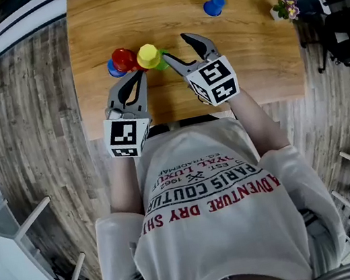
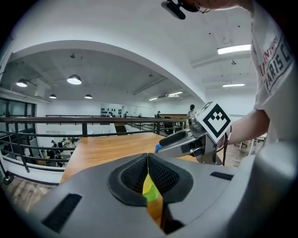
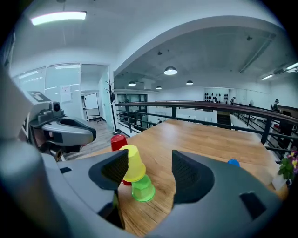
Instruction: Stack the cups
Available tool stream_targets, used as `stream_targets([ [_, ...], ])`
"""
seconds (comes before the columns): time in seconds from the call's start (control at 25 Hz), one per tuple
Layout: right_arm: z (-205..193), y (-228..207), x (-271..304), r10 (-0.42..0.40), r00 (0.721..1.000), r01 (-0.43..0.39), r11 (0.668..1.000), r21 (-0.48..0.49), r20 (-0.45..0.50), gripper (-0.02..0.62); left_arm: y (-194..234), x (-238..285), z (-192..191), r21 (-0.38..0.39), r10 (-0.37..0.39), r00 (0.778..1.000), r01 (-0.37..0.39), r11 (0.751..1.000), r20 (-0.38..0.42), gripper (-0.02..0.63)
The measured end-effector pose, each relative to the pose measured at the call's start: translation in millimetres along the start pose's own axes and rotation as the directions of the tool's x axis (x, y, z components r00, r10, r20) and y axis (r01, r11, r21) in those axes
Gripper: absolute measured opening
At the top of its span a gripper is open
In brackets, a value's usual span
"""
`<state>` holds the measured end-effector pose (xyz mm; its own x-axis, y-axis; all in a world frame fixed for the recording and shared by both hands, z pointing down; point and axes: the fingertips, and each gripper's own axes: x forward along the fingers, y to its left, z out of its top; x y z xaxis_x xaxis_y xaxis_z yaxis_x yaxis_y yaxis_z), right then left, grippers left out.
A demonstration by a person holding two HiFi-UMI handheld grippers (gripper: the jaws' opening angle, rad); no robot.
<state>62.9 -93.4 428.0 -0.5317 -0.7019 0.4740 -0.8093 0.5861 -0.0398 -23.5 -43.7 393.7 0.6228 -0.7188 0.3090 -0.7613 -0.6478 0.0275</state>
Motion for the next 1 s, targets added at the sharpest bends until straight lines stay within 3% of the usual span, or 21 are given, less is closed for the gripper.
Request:
stream_targets([
  [0.44,-39,-104,-43,-0.114,0.993,0.115,0.99,0.077,-0.019,0.288,-63,77,12,0.017,-0.071,0.997,0.071,0.997,-0.009,0.017],
  [0.72,-47,-169,-52,-0.148,0.989,0.149,0.985,0.092,-0.014,0.29,-80,124,19,0.01,-0.04,0.999,0.041,0.999,-0.021,0.017],
  [1.0,-58,-222,-33,-0.129,0.99,0.135,0.984,0.114,-0.055,0.288,-85,163,25,0.011,-0.014,0.999,0.015,1.0,-0.048,0.017],
])
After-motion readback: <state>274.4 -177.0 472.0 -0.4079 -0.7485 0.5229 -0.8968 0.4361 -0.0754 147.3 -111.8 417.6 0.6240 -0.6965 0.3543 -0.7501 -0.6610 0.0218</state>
